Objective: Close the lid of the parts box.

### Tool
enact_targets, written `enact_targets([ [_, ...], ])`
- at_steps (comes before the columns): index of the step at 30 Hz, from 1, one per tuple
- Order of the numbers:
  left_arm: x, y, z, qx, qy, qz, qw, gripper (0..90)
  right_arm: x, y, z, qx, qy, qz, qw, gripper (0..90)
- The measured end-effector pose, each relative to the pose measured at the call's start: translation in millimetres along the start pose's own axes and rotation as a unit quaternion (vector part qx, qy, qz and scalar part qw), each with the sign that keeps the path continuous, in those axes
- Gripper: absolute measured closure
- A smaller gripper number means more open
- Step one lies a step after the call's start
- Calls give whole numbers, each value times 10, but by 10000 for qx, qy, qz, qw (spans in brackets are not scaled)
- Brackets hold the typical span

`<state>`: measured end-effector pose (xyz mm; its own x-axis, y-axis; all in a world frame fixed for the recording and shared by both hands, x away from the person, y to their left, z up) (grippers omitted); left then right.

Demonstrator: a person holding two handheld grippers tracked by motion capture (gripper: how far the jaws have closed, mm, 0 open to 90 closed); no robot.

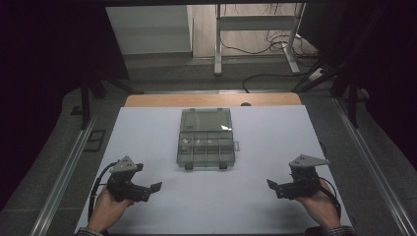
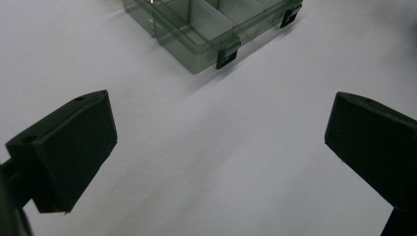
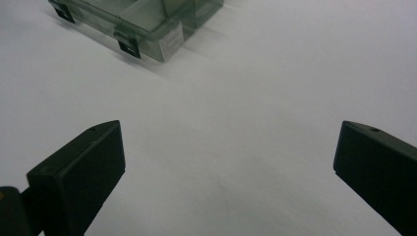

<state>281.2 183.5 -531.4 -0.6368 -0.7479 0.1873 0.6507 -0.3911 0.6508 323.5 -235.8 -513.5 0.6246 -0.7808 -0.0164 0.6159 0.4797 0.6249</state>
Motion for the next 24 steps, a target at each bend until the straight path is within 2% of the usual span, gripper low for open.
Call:
enact_targets([
  [8,-14,67,-18,-3,-62,-11,10000,0,-61,123,-43,98,142,32,9998,0],
  [11,-26,102,-24,12,-88,-10,10000,0,-73,163,-62,96,138,104,9998,0],
  [16,-48,184,-44,36,-99,-69,9999,1,-101,258,-66,223,112,356,9991,3],
  [24,-51,312,-95,47,-128,-188,9997,3,-151,422,-122,260,192,360,9988,6],
])
Point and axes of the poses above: each handheld gripper's, and its own axes: z roughly backward along the jaws, y roughly out of its top, x roughly to its right, the point moved 8 cm from there along -z, roughly forward along the jaws, and after that the axes turned 8 degrees about -x, right-handed, at the moved point
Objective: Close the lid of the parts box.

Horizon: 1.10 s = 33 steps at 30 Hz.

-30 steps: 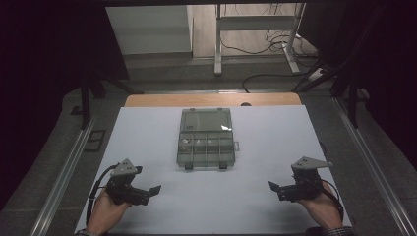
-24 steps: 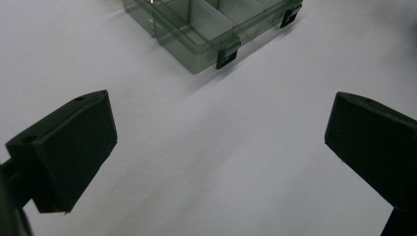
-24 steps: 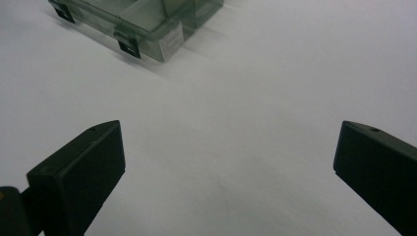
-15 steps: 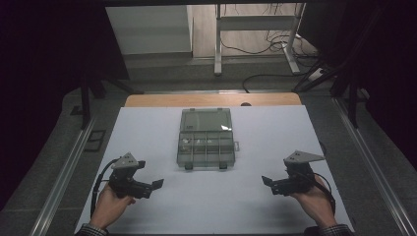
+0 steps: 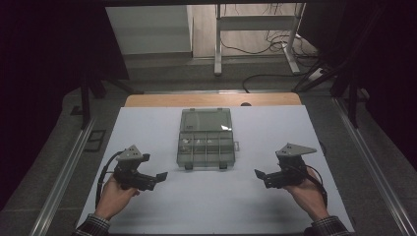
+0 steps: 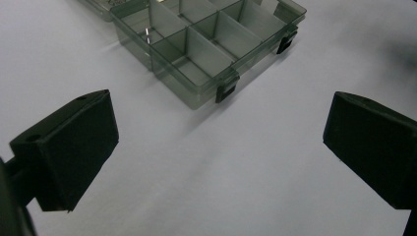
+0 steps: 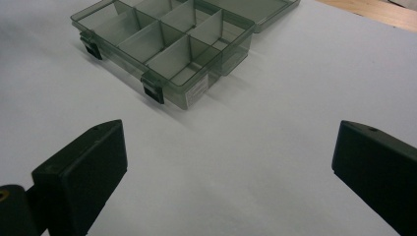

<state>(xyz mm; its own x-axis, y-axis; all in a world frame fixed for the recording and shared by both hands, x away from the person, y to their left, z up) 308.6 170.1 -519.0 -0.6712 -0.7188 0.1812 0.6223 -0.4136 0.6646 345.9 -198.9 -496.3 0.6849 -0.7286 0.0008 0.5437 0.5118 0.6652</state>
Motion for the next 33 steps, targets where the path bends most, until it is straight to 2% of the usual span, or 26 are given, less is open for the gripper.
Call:
enact_targets([
  [9,-3,111,-79,-57,-13,-162,9999,0,18,117,-103,-35,64,-80,9999,6],
  [11,-11,148,-105,-95,22,-197,9998,0,26,136,-134,-67,44,-106,9999,6],
  [12,-37,189,-131,-140,147,-208,9996,0,32,145,-149,-84,40,-91,9999,6],
  [17,-69,262,-186,-196,172,-170,9995,0,47,188,-222,-140,33,-141,9998,7],
  [22,-95,333,-274,-356,135,-101,9992,0,64,238,-282,-177,52,-152,9997,13],
  [27,-114,383,-330,-419,95,-33,9991,1,64,286,-331,-189,56,-161,9997,14],
  [33,-164,477,-435,-559,241,-41,9981,0,84,354,-422,-219,54,-285,9993,11],
])
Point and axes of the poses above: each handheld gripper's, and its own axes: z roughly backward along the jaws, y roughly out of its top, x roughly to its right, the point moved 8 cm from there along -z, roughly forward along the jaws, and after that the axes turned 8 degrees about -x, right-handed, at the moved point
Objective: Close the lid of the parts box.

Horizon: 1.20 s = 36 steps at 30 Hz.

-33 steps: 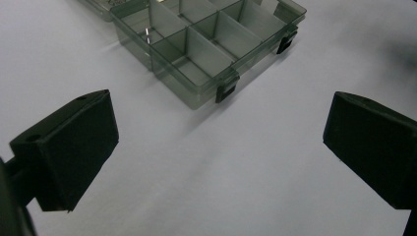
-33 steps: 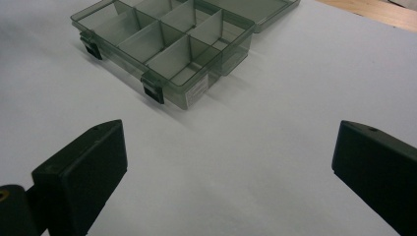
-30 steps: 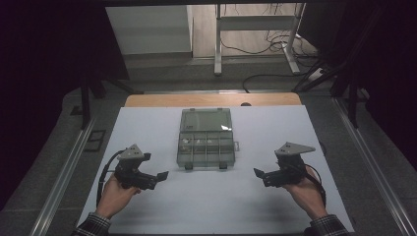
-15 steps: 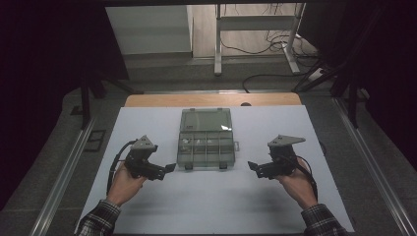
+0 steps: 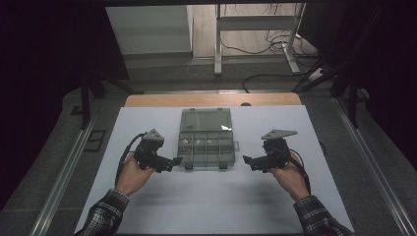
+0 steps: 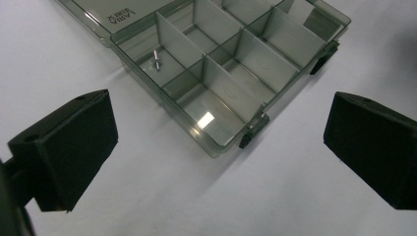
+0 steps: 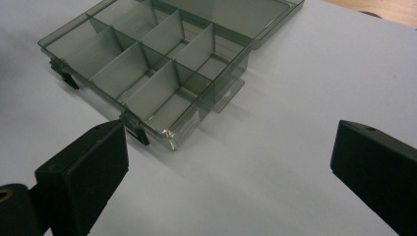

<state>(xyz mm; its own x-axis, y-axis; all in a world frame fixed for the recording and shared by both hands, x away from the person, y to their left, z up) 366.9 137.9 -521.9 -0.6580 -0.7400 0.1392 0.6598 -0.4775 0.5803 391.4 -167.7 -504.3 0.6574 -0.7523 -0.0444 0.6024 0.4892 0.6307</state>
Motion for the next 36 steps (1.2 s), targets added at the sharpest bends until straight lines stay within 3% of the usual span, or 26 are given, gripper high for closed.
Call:
enact_targets([
  [8,-43,95,-74,-101,-36,19,9999,1,-8,95,-98,-28,-42,11,10000,10],
  [18,-49,206,-198,-263,-24,-181,9995,45,28,223,-256,-130,-60,-101,9998,10],
  [29,-19,353,-354,-282,-87,-309,9991,267,84,358,-418,-203,-139,-224,9994,0],
  [36,-5,417,-446,-331,-140,-419,9985,478,108,484,-547,-282,-135,-279,9991,0],
])
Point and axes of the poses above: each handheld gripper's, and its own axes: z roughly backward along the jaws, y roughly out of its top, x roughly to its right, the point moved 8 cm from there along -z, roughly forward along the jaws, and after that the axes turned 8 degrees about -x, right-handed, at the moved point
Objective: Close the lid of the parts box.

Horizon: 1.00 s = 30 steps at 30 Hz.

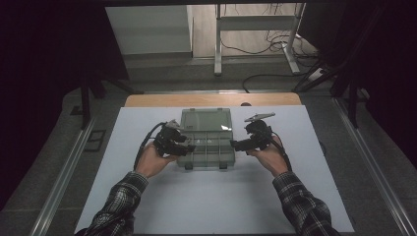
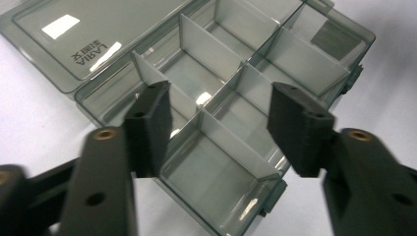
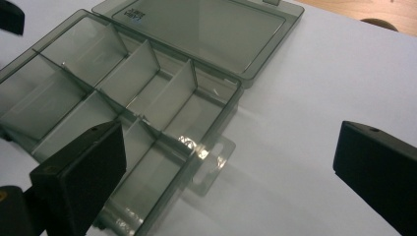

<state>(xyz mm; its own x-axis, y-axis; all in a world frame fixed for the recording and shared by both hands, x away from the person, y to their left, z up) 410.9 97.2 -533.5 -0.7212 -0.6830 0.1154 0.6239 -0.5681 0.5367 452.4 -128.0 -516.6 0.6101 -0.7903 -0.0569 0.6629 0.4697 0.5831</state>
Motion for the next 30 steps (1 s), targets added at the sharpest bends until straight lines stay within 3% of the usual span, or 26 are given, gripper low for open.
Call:
enact_targets([
  [5,-12,31,-69,-8,-1,20,10000,651,23,77,-108,-165,-50,-17,9999,0],
  [13,-30,52,-151,-58,65,-9,10000,795,56,214,-219,-242,-110,-108,9996,4],
  [24,-38,103,-258,-70,111,-85,9999,845,181,404,-400,-335,-295,-177,9988,128],
  [30,-54,90,-298,-62,144,-68,9999,855,299,488,-546,-458,-385,-336,9976,224],
])
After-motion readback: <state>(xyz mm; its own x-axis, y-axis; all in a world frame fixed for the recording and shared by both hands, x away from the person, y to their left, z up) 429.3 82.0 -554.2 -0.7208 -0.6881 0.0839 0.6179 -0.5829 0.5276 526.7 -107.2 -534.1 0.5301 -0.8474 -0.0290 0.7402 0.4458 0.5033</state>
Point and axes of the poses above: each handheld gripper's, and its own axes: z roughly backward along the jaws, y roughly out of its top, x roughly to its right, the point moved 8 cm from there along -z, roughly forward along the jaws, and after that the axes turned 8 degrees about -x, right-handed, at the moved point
